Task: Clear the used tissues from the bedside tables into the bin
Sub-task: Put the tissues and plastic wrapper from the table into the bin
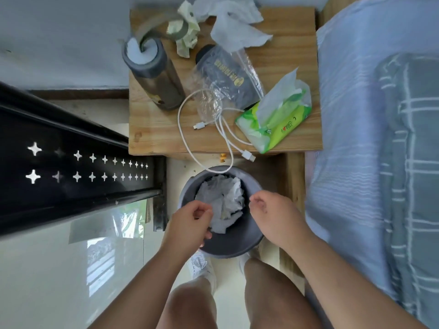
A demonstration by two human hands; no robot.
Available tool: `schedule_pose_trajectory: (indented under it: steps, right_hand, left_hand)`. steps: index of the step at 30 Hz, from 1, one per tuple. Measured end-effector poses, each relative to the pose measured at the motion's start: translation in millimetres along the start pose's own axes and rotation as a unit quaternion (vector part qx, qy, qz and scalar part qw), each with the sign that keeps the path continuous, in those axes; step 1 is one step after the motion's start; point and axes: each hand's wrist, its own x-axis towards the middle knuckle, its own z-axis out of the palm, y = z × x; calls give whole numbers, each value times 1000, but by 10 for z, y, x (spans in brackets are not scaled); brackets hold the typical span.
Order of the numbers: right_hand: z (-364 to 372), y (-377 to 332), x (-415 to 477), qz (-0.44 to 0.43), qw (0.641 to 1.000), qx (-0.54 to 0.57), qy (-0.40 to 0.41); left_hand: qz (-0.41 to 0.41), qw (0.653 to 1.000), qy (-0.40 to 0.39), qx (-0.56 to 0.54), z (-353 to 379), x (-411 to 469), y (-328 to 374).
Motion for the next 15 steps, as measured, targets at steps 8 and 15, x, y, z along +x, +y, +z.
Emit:
schedule_pose_trajectory:
  steps: [8, 15]
  right_hand:
    - [-916, -676, -166, -128, 988, 49, 67]
    - [-1669, -1194, 198, -157, 969, 117, 151]
  left_hand:
    - [118, 983, 72, -121, -311, -434, 994]
    - [197, 973, 51, -110, -511, -374, 1825]
